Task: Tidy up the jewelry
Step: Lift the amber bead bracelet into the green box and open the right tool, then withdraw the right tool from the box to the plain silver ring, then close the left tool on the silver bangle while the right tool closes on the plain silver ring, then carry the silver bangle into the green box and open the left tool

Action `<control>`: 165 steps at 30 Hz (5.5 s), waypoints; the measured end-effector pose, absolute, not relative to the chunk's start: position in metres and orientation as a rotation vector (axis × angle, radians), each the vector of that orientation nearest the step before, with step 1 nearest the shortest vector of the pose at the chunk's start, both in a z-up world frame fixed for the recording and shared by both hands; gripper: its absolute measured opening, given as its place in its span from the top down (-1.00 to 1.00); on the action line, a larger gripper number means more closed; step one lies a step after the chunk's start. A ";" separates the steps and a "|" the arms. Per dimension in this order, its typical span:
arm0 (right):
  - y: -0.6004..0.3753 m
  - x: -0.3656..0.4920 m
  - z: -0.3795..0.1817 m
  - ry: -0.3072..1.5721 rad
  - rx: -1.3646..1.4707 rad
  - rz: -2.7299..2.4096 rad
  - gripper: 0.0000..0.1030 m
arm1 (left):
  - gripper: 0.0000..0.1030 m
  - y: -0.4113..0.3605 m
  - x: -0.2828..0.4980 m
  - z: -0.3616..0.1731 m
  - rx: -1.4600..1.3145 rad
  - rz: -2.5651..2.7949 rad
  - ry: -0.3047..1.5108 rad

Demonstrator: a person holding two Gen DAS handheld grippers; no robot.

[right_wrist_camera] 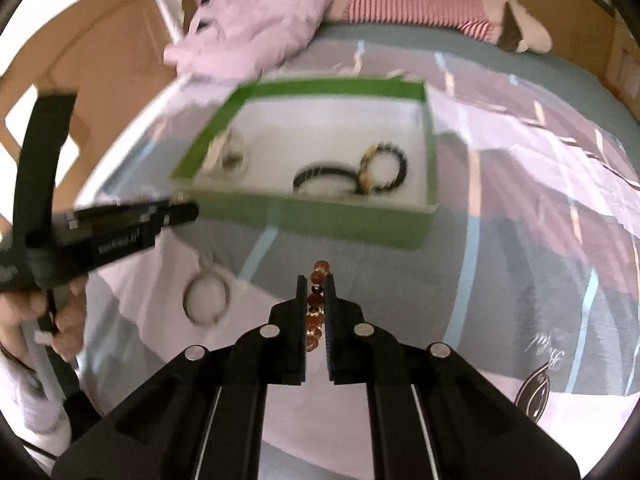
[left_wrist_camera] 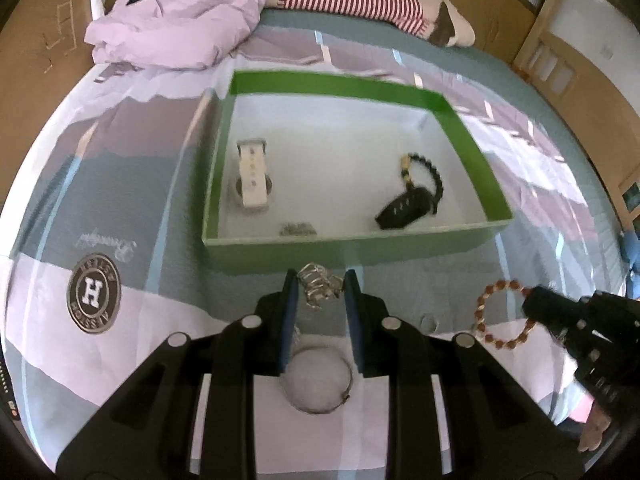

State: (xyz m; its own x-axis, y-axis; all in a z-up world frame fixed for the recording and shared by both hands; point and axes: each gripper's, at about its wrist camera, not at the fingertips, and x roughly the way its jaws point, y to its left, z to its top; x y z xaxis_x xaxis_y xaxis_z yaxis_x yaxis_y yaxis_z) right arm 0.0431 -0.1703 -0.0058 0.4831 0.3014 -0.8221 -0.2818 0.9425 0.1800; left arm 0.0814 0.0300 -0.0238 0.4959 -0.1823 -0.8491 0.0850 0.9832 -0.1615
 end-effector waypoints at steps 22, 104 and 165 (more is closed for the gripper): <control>-0.175 0.117 -0.015 0.863 0.046 0.205 0.29 | 0.52 0.055 0.126 -0.029 -0.152 -0.111 1.012; -0.114 0.080 -0.109 1.236 -0.186 0.323 0.16 | -0.31 0.001 0.065 -0.104 0.011 -0.201 1.365; -0.144 0.065 -0.055 1.129 -0.186 0.293 0.65 | -0.13 0.014 0.055 -0.066 0.045 -0.173 1.159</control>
State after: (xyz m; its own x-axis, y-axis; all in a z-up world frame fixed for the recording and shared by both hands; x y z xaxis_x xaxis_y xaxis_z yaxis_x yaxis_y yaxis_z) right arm 0.0650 -0.1443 -0.0551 0.3953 0.1366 -0.9084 -0.3232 0.9463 0.0016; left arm 0.0554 0.0137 -0.0655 0.3886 -0.1126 -0.9145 0.1594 0.9858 -0.0537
